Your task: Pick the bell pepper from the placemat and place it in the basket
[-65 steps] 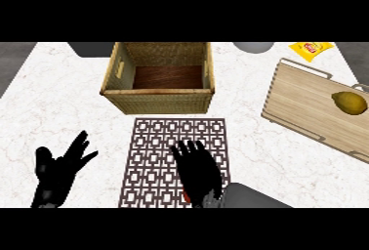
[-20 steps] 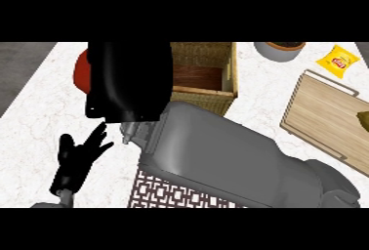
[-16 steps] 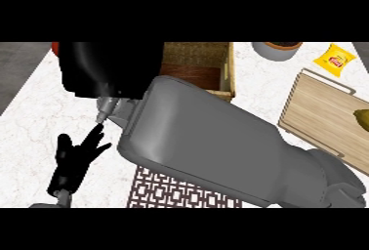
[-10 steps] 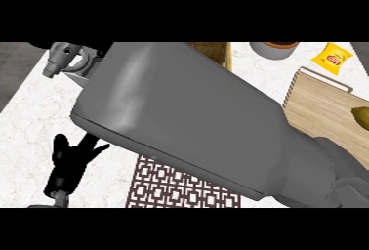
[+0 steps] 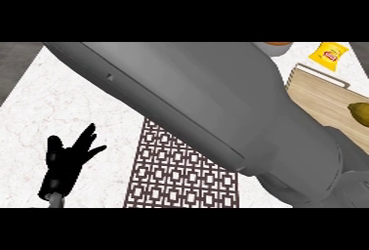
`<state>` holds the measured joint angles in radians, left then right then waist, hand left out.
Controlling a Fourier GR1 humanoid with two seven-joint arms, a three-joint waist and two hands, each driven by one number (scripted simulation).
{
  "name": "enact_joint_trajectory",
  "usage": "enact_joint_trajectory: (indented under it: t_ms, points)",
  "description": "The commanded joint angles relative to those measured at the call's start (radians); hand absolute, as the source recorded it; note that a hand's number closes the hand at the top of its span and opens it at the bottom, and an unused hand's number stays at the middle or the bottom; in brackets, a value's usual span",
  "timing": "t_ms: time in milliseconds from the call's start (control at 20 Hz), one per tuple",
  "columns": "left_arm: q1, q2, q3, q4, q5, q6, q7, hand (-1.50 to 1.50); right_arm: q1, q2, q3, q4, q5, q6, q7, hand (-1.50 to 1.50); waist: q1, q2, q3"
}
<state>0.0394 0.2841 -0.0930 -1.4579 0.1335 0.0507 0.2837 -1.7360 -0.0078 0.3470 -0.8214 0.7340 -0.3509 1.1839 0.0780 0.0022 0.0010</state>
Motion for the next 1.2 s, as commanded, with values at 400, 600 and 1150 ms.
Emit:
enact_joint_trajectory:
  t_ms: [400, 600, 1150]
  points:
    - [0.076, -0.041, -0.039, 0.042, -0.024, -0.006, -0.039, 0.00, 0.020, 0.008, -0.059, 0.222, -0.101, -0.243, 0.027, 1.50, 0.000, 0.014, -0.006]
    - [0.043, -0.034, -0.018, 0.046, -0.021, 0.008, -0.005, 0.00, 0.072, 0.008, -0.088, 0.221, -0.152, -0.355, -0.034, 1.50, -0.011, 0.013, -0.004]
    - [0.075, -0.036, 0.005, 0.043, -0.003, -0.006, -0.014, 0.00, 0.141, 0.008, 0.013, 0.399, -0.117, -0.417, -0.036, 1.50, -0.045, 0.004, -0.005]
